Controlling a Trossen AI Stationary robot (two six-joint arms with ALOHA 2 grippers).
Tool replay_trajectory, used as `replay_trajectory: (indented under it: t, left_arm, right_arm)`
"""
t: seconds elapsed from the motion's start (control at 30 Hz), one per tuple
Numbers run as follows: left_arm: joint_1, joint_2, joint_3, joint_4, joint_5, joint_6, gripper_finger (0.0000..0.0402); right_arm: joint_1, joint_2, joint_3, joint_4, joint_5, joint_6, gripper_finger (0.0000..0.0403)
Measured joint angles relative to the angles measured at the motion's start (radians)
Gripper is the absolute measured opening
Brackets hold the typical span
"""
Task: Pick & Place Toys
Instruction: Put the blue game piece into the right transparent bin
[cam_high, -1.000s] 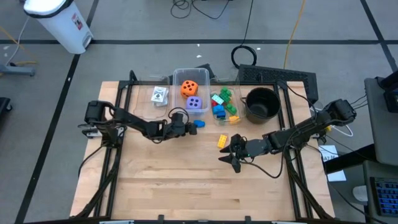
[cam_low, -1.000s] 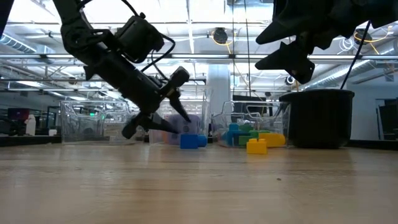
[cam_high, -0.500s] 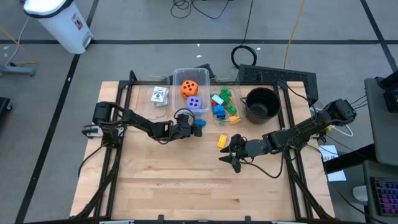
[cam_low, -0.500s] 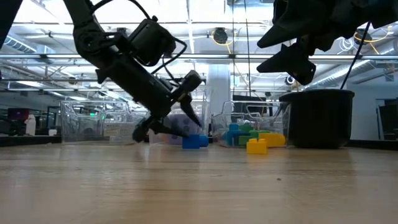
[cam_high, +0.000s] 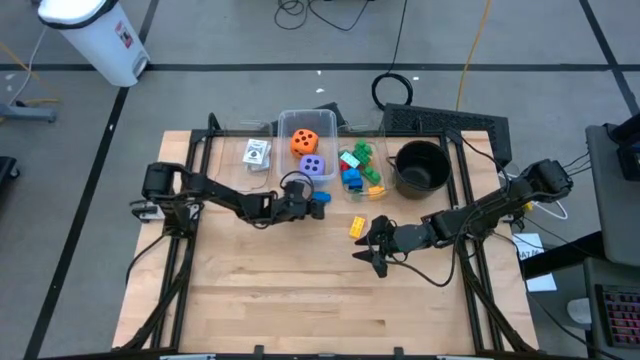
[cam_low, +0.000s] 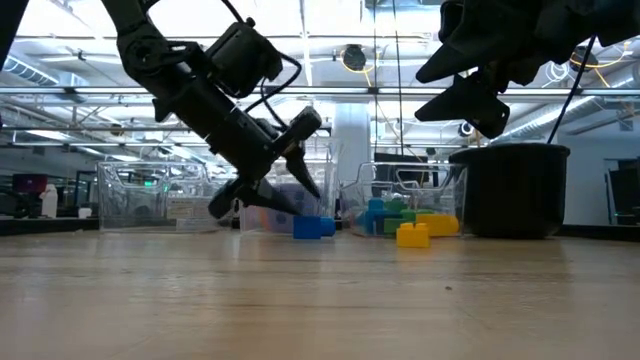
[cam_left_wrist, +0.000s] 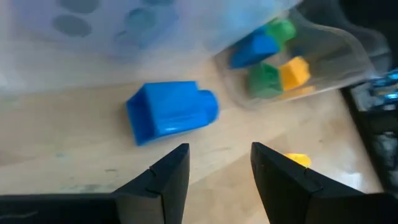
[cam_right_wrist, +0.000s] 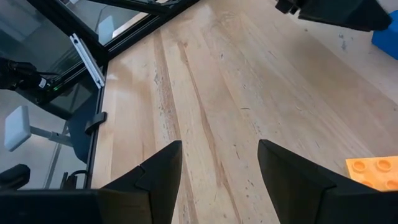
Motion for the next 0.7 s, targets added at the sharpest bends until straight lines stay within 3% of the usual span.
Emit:
replay_trajectory:
  t: [0.23, 0.7]
  left_arm:
    - [0.000, 0.000, 0.000, -0.103, -0.017, -0.065, 0.0175]
    - [0.034, 0.000, 0.000, -0.112, -0.069, -0.020, 0.0174]
  right_arm:
    - [0.000, 0.000, 0.000, -0.001, 0.000, 0.000, 0.0203]
    - [0.000, 0.000, 0.000, -0.004, -0.002, 0.000, 0.0203]
